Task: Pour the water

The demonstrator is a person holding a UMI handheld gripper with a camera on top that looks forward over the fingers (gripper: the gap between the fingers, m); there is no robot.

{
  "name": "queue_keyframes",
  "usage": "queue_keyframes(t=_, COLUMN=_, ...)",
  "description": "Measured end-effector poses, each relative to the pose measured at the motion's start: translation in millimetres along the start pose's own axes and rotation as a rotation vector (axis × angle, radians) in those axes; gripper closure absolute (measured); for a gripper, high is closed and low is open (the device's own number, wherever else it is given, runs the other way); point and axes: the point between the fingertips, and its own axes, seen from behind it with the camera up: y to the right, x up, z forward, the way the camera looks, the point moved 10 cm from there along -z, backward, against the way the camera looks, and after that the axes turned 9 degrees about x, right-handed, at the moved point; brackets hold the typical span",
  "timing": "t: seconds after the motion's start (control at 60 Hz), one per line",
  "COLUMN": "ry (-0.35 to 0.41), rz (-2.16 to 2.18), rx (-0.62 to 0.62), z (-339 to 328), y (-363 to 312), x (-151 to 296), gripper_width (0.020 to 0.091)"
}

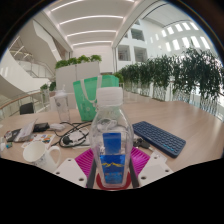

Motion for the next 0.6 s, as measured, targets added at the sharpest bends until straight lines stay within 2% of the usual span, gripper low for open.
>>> queue_keyframes(t=0.05, ry=-0.046, rz=0.019, rx=-0.017, z=-3, y=8, x=-2, gripper_width=0.053)
queue_keyframes(t=0.1, ry=-0.081, rz=0.04, rx=-0.029, z=-14, y=1, x=-1, gripper_width=0.039)
queue_keyframes(t=0.15, ry=-0.081, rz=0.058, rx=-0.026, z=-26, y=-3, x=4, gripper_width=0.0256)
queue_keyframes(t=0.45, ry=-0.14, rz=0.058, rx=-0.07, z=-161, y=-57, x=45, gripper_width=0.0272)
queue_keyframes(t=0.6, ry=-0.114, rz=0.01, rx=-0.067, z=-239, y=-118, x=70, gripper_width=0.027)
